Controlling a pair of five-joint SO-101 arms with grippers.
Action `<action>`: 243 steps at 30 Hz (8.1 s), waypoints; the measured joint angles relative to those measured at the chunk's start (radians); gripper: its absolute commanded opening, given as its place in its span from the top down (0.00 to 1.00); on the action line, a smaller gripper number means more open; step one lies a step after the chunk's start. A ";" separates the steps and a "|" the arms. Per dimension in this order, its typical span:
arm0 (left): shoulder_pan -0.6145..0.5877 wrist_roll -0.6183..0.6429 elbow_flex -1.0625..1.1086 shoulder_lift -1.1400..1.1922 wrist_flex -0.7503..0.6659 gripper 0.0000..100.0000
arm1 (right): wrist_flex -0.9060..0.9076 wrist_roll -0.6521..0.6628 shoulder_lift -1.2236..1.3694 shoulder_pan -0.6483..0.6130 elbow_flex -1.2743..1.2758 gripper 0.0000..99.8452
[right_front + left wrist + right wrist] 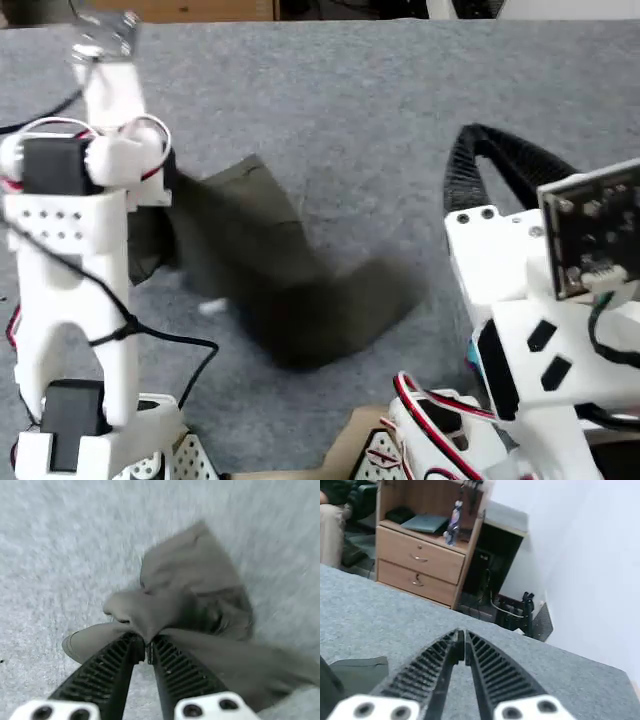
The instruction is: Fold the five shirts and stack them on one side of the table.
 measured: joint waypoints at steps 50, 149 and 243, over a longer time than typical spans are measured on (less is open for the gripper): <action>-0.411 -0.255 -0.374 0.727 -0.031 0.81 | 0.072 0.632 -0.152 0.037 1.197 0.91; -0.703 -0.408 1.610 -0.802 -0.664 0.81 | -0.124 0.485 0.270 -0.057 1.247 0.71; -0.216 -0.265 1.501 -0.802 -0.532 0.81 | -0.947 0.206 0.749 0.017 1.206 0.99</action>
